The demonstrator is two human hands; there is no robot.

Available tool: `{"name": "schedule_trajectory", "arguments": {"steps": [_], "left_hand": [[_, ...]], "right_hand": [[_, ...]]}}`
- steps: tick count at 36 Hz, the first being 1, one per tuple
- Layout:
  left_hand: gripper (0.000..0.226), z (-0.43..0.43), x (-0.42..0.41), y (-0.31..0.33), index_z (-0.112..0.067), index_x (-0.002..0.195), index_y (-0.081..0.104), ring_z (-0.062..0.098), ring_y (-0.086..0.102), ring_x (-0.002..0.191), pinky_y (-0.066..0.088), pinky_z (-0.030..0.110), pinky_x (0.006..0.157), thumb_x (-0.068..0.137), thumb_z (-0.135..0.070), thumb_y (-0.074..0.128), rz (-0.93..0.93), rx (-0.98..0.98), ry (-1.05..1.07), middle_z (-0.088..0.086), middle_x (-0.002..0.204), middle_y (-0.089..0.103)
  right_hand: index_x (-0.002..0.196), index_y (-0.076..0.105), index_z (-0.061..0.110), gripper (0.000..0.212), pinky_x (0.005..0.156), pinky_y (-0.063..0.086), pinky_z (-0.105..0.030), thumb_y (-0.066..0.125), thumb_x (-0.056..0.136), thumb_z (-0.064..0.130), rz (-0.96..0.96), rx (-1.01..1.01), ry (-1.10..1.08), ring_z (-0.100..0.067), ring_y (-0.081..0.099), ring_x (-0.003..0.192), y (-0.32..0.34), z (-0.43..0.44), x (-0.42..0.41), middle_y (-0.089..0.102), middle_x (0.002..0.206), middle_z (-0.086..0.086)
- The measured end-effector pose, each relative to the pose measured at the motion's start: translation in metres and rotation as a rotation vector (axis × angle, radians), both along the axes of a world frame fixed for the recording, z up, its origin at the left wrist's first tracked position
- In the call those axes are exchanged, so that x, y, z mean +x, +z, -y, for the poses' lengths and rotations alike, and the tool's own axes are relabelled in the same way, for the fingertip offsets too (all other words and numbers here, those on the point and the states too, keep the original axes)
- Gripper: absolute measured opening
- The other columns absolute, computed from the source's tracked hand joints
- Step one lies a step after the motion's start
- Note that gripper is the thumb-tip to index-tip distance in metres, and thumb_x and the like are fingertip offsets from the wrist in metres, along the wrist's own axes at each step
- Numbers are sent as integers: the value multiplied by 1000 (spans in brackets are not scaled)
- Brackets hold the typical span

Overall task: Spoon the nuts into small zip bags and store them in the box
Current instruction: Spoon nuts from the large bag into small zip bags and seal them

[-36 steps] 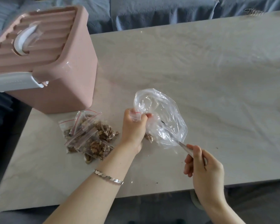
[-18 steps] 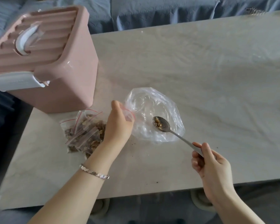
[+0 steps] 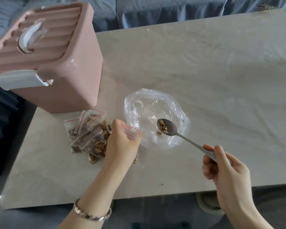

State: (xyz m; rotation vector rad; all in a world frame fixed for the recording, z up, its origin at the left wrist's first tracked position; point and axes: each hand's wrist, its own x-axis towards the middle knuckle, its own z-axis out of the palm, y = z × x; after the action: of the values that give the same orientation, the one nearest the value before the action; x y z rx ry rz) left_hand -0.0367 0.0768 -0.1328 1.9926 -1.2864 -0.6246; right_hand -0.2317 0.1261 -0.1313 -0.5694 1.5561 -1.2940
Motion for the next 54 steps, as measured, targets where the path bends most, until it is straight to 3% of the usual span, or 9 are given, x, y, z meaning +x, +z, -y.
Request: {"name": "schedule_trajectory", "arguments": {"steps": [4,8,17,25,28,34,42,46,54], "left_hand": [[18,13,0,-6,-12,91,34,29,47,67,31,29,56,89,-14,52,57,-46,0,-6,66,42],[23,28,7,-8,-13,89,31,34,49,70,30,30,59,87,-12,54,123,-149,80,2,70,47],[48,-4,-13,-13,-12,85,48,10,56,64,36,11,54,73,-54,68,-79,45,5,-4,73,58],[28,14,-26,-27,-12,93,51,1,52,60,37,8,40,77,-22,71,-182,157,79,-2,84,58],[26,17,-22,-29,-10,92,49,13,52,65,37,12,45,76,-16,68,-188,129,60,2,81,58],[36,14,-12,-20,-11,95,40,3,42,62,37,5,52,76,-8,71,-272,43,-12,-8,73,44],[30,14,-8,-23,-14,90,44,10,48,70,41,16,58,77,-8,70,-429,82,125,-3,83,49],[39,13,-6,-27,-15,91,41,16,49,83,37,14,61,74,-18,77,-353,82,75,-2,87,48],[37,10,-3,-29,-20,71,33,12,38,59,34,6,52,82,-16,68,-132,1,27,-5,66,40]], "right_hand": [[82,67,8,29,38,39,-20,45,96,20,-96,16,49,-12,48,39,-3,1,0,57,50,-1],[83,66,8,29,39,41,-20,43,97,19,-159,24,80,-12,50,40,-7,0,1,58,50,0],[81,66,11,29,38,40,-20,42,97,16,-187,26,79,-11,50,39,-8,-6,6,56,55,-5],[82,66,11,28,38,41,-21,42,96,17,-179,-13,98,-11,50,39,-2,-13,7,59,53,0],[82,66,11,28,38,41,-21,42,96,17,-175,-27,100,-11,50,40,1,-11,4,60,54,0],[81,67,11,29,39,41,-20,42,97,17,-208,-22,100,-11,49,40,-6,-3,4,58,51,0],[83,66,13,28,39,41,-19,42,97,16,-220,-20,127,-11,49,39,-12,-6,15,56,53,-3],[83,66,14,27,39,40,-19,42,96,16,-210,-31,136,-11,50,40,-11,-9,18,59,55,-1],[83,66,12,27,38,40,-21,42,95,15,-199,-45,161,-12,50,40,-9,-14,23,59,57,-2]]}}
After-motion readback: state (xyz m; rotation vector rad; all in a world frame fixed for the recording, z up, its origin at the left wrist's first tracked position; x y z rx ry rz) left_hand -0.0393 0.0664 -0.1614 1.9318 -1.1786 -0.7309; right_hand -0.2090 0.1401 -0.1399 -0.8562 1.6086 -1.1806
